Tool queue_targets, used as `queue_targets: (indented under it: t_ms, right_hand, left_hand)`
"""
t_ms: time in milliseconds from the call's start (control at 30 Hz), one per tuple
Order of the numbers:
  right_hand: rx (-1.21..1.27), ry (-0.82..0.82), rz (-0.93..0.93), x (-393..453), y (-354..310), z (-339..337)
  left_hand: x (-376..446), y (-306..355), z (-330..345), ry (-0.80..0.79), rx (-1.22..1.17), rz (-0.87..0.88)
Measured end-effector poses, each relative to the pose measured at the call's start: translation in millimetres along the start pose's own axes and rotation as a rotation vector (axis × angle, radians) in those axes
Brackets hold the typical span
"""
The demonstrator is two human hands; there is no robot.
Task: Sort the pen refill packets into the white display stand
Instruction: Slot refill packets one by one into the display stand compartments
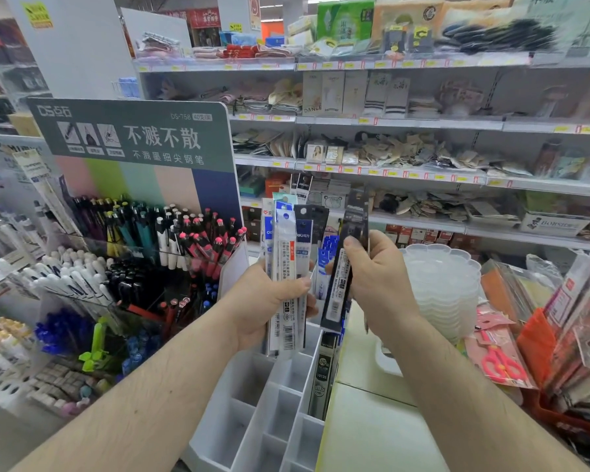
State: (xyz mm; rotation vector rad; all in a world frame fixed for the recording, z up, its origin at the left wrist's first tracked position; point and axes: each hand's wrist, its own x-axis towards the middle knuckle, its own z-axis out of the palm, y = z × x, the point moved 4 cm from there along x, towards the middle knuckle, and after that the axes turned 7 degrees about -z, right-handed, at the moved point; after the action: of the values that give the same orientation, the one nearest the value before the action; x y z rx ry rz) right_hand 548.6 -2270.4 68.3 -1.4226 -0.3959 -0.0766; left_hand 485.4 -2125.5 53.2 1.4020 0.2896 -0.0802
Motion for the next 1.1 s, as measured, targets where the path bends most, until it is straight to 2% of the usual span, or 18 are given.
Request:
queue_targets:
  t_ms: [167,333,567,733,867,1100]
  right_hand:
    - [0.067,-0.038,-0.021,-1.6,5.3,3.0]
    - [0.148,-0.029,0.099,-1.1,8.2,4.0]
    - [0.138,-0.017,0.083,11.8,-9.8,9.8]
    - [0.347,0.092,0.226,10.2,-16.1,2.9]
    - [0.430,0.169,0.230,11.4,-18.8,-6.6]
    - [0.372,0.085,0.215,13.8,-21.8,-1.1]
  left_hand:
    - [0.5,0.2,1.2,-0.005,0.018,0.033]
    - [-0.8,1.3,1.9,-0.025,0.040,0.034]
    - [0.1,-4.9,5.4,-0.069,0.214,-0.004]
    - [1.4,-3.1,-2.4,0.005,0.167,-0.024]
    - [3.4,-1.3,-4.6,0.065,0.080,-0.030]
    - [0.0,-3.7,3.6,-0.002,0.141,-0.029]
